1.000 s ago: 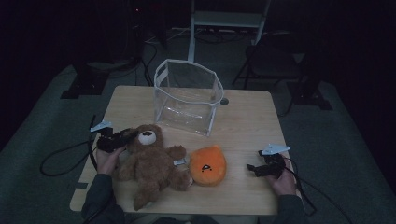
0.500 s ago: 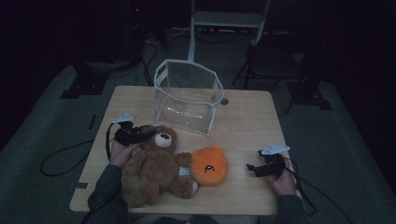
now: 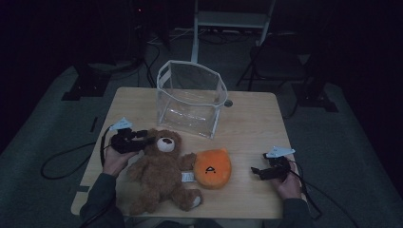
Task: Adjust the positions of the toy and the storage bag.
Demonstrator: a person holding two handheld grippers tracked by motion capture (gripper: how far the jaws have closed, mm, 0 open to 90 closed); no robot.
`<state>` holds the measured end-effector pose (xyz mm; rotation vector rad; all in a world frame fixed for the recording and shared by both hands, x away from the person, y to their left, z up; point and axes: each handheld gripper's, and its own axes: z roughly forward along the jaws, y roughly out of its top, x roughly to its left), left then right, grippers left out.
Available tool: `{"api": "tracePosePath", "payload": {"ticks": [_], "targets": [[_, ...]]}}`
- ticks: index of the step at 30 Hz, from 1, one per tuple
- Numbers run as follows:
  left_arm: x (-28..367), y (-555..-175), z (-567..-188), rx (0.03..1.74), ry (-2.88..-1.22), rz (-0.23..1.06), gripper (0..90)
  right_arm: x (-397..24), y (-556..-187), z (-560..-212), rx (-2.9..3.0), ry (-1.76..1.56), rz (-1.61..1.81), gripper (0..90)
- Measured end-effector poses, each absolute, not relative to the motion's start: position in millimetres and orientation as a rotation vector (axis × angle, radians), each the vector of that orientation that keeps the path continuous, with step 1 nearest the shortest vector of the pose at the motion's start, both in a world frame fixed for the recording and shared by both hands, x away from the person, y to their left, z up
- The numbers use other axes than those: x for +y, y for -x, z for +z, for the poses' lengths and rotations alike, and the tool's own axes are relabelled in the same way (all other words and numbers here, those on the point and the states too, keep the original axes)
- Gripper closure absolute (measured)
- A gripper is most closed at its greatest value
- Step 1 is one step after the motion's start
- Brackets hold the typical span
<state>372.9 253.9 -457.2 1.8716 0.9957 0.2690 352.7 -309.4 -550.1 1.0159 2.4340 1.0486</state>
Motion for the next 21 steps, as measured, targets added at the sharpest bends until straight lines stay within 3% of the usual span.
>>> {"api": "tracePosePath", "payload": {"ticks": [11,17,21], "targets": [[262,-309,-461,1.028,-1.974,0.282,36.6,-309,-353,-550,2.433,-1.016,1.049,12.5],[268,-292,-468,1.071,-2.022,0.246,31.4,-309,-353,-550,2.433,-1.016,1.049,12.5],[270,-287,-472,1.087,-2.046,0.210,32.9,-309,-352,-550,2.434,-1.020,1.048,12.5]]}}
